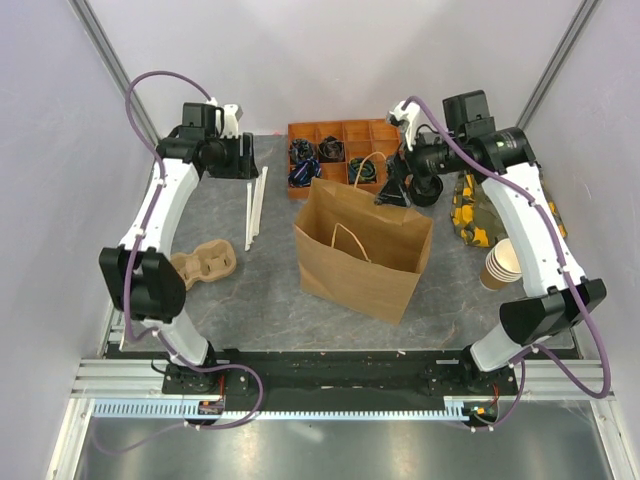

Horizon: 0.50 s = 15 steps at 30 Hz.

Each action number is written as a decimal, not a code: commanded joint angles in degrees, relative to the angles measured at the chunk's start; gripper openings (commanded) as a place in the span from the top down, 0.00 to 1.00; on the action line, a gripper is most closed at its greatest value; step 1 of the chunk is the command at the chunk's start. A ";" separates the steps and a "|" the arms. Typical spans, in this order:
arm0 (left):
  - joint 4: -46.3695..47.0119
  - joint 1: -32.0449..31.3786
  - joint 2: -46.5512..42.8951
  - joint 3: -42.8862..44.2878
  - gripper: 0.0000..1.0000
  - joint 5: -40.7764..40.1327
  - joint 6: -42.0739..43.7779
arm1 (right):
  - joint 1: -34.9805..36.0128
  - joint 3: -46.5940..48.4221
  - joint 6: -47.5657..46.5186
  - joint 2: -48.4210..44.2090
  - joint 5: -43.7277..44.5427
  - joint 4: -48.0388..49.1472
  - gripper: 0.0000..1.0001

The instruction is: Pack the takeout coffee

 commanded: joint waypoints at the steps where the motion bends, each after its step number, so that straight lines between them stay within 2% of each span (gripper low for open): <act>1: -4.38 2.91 5.74 5.28 0.29 1.31 0.35 | -1.11 4.66 3.54 -3.13 4.25 0.44 0.02; 2: -4.55 3.00 6.80 5.73 0.33 0.87 0.88 | -1.28 5.19 4.07 -3.39 4.69 0.35 0.02; 4: -4.03 3.09 9.70 6.61 0.35 -0.88 1.50 | -1.55 6.77 5.91 -3.74 5.57 0.35 0.02; 8: -3.85 3.18 16.55 10.73 0.61 -4.76 1.50 | -1.99 9.50 8.90 -4.45 8.20 0.53 0.02; 15: -3.50 3.27 24.73 15.75 0.63 -7.57 1.32 | -2.52 12.85 12.60 -5.41 11.38 0.79 0.02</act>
